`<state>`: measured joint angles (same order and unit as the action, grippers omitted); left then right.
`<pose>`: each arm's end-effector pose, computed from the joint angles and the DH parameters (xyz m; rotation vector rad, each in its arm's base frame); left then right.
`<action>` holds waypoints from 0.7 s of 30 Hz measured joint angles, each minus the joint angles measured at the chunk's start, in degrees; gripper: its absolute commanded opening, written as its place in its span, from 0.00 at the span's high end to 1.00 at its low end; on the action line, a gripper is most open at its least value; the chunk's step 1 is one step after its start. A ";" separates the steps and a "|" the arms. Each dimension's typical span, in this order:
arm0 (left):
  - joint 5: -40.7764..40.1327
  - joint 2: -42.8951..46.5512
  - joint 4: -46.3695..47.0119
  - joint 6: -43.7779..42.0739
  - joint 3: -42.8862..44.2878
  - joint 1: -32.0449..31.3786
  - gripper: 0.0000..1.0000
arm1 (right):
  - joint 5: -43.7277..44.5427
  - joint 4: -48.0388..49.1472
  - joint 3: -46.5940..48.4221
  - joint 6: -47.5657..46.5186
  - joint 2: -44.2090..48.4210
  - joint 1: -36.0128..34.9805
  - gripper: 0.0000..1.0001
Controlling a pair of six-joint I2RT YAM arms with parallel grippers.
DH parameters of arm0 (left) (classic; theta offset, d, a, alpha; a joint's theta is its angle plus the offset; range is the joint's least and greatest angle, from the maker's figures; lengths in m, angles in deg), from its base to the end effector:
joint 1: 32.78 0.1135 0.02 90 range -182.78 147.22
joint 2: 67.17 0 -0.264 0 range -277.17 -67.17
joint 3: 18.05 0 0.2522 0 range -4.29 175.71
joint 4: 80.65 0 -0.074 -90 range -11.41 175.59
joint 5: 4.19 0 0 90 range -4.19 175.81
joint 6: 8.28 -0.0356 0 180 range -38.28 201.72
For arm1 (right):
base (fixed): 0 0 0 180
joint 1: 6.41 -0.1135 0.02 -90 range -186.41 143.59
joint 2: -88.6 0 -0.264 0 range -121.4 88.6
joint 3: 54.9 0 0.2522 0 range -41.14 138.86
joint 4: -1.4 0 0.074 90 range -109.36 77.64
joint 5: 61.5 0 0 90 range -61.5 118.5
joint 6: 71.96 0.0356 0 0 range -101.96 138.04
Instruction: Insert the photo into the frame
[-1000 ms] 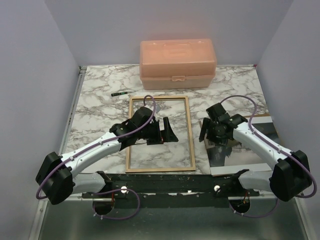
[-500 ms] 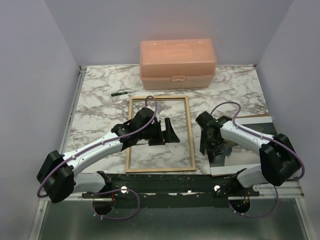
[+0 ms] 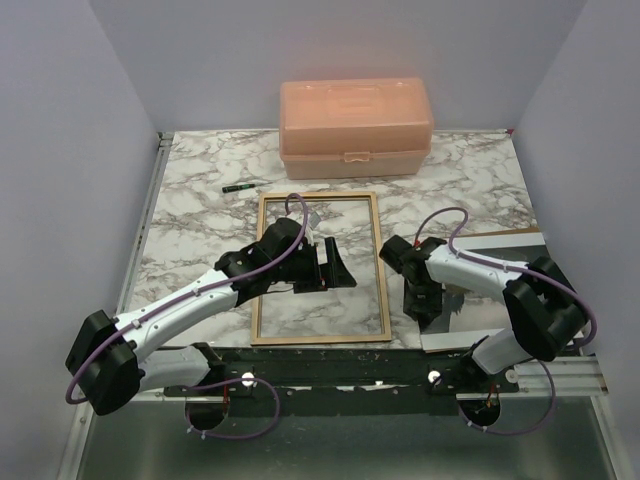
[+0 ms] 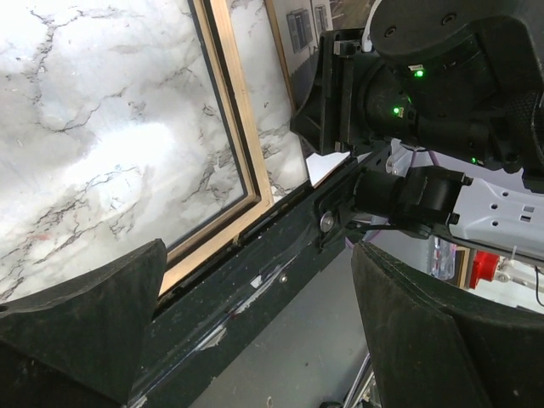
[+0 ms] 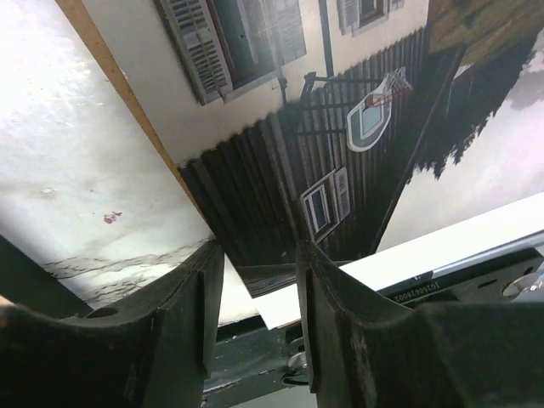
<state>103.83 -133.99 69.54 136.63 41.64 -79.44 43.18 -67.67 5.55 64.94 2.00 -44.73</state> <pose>0.1653 -0.1912 0.2601 0.0176 2.5180 -1.2226 0.1789 0.1299 0.1579 0.2076 3.0044 -0.3784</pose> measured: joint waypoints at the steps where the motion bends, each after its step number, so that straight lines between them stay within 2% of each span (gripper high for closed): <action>1: 0.00 0.13 0.02 0.00 0.00 0.02 0.08 | 0.76 -0.50 0.00 0.22 -0.02 0.00 0.56; 21: -0.02 0.11 0.31 0.28 -0.11 0.00 0.09 | 4.13 -6.16 1.09 2.01 4.76 -0.04 0.58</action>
<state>103.81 -133.89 69.84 136.92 41.53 -79.44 47.31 -73.83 6.65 66.95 6.76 -44.78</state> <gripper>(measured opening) 0.910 0.443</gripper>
